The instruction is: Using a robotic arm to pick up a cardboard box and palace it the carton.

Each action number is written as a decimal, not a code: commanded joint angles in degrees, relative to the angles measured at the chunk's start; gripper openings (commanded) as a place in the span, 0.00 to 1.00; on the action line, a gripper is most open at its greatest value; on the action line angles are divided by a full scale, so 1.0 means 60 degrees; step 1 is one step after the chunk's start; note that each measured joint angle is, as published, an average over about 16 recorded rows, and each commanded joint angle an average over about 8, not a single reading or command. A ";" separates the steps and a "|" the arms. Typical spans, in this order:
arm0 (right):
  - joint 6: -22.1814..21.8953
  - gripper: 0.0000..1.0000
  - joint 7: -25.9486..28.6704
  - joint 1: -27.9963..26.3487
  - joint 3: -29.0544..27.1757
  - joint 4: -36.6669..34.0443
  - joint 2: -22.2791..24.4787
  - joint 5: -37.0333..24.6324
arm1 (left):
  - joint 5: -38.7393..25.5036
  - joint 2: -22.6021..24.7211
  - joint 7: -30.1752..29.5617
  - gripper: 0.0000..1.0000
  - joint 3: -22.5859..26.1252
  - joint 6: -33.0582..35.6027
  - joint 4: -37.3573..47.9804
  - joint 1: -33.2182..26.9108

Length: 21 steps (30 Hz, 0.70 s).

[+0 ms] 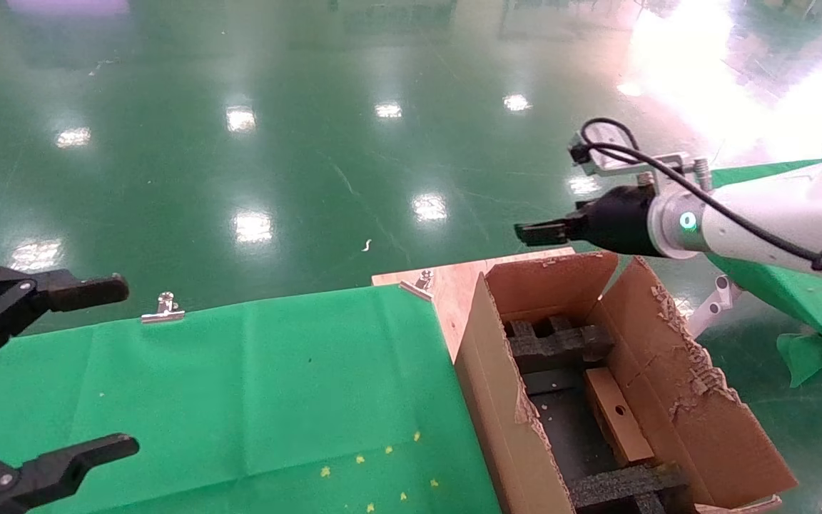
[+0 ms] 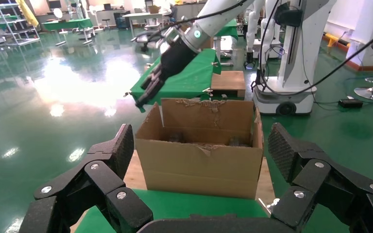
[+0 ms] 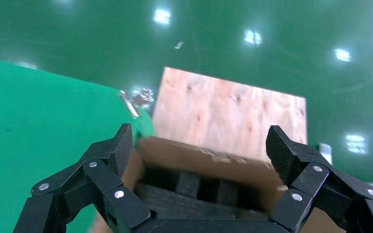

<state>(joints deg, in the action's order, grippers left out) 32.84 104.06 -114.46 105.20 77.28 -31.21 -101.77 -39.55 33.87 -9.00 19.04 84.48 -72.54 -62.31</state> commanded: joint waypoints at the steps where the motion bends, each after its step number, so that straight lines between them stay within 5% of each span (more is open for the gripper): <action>1: 0.0250 1.00 -0.0447 0.0247 -0.0428 -0.0015 -0.0017 0.0290 | 0.0000 0.0000 0.0000 1.00 0.0000 0.0000 0.0001 0.0000; 21: 0.3456 1.00 -0.6105 0.3457 -0.5835 -0.0241 -0.0248 0.3922 | 0.0002 -0.0001 0.0002 1.00 0.0004 -0.0001 0.0001 -0.0002</action>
<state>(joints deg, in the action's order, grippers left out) 53.58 67.43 -93.72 70.18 75.84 -32.70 -78.24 -39.54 33.87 -8.99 19.07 84.47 -72.53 -62.32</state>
